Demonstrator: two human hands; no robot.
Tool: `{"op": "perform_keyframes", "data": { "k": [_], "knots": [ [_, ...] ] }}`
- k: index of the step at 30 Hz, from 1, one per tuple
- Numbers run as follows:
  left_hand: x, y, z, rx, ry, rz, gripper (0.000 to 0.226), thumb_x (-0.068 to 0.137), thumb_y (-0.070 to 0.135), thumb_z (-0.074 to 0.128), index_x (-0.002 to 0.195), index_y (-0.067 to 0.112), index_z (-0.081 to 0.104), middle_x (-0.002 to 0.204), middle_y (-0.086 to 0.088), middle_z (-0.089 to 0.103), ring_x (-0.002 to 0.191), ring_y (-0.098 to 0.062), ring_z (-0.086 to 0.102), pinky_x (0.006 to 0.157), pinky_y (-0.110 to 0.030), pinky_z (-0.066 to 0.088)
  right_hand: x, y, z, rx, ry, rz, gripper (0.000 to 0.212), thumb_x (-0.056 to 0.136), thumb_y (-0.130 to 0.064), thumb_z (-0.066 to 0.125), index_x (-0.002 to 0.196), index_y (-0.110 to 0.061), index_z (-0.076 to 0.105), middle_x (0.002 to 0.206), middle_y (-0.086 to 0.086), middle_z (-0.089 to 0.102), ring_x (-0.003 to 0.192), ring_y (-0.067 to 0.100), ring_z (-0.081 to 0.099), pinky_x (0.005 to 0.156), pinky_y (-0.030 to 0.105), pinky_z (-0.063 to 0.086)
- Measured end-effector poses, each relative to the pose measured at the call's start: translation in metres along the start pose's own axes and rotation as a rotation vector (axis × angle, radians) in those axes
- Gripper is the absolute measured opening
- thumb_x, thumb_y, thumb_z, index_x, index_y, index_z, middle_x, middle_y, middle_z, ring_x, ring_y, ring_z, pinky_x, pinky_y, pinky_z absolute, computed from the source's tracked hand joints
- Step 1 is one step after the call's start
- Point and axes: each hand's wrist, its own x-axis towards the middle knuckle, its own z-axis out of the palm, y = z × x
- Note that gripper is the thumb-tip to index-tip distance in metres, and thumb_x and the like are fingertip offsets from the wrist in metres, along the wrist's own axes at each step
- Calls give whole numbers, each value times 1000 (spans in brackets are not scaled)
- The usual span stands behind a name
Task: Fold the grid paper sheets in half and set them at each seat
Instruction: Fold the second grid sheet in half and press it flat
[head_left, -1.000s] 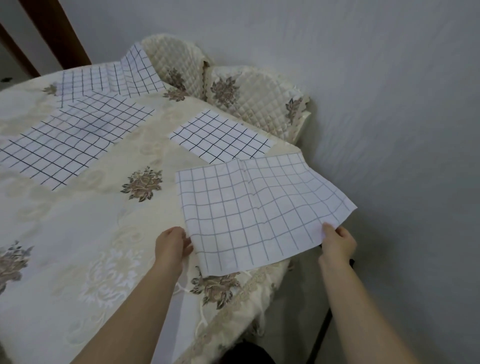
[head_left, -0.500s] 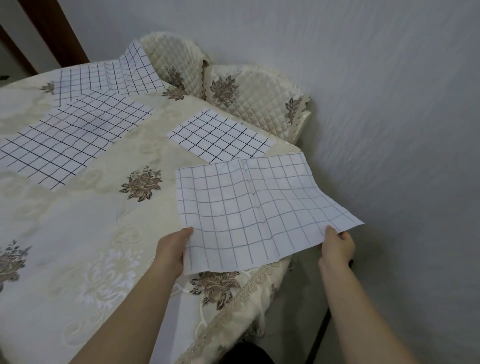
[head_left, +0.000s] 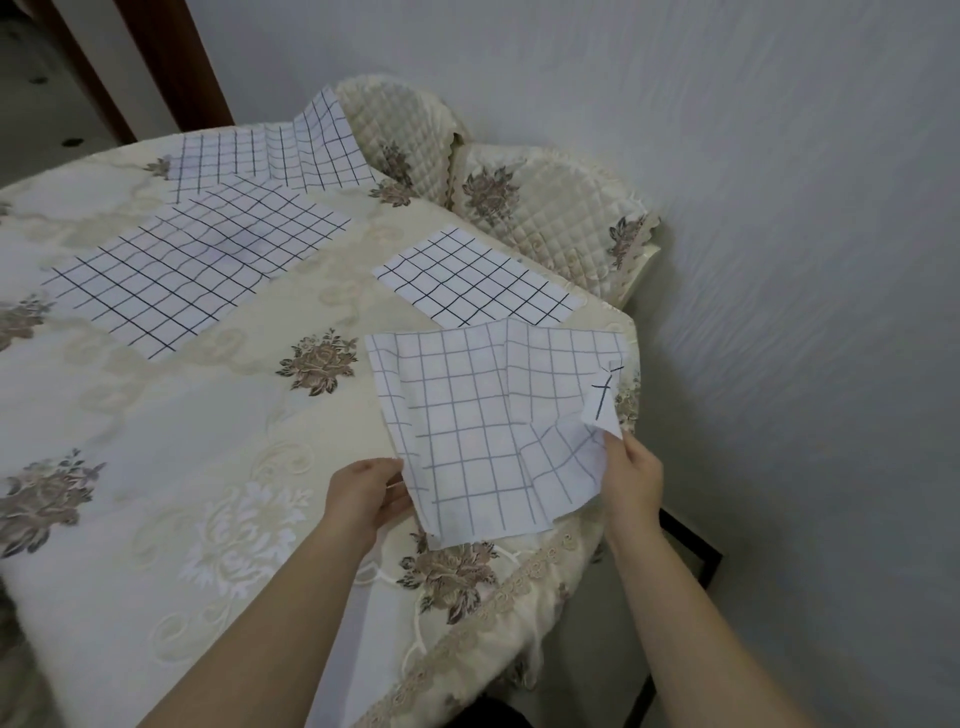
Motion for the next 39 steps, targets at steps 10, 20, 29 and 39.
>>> {"op": "perform_keyframes", "data": {
  "k": [10,20,29,39],
  "knots": [
    [-7,-7,-1,54,67,-6,7,88,-4,58,83,-9,61,81,-25,67,68,-30,67,58,-33,59,-30,-5,32,-195,-244,-97,34,97,-13,48,127,-22,62,93,-31,70,103,38,51,85,46,49],
    [-12,-25,25,714,171,270,68,79,44,68,131,5,47,125,-15,52,117,-31,52,92,-36,44,-40,10,61,-217,-351,-131,42,94,-4,42,126,-22,63,93,-10,65,44,8,25,42,17,29],
    [-8,-31,23,788,262,336,23,87,21,57,94,0,55,95,-15,54,92,-31,53,72,-32,39,-40,10,61,-221,-356,-106,40,96,-5,43,126,-22,63,42,-22,47,40,5,17,40,17,22],
    [3,-15,-17,-14,89,-47,11,92,16,60,94,5,63,90,-15,64,88,-32,63,80,-46,54,-50,8,79,-243,-420,-175,38,96,-6,46,128,-20,62,65,-23,46,38,5,25,41,12,26]
  ]
}}
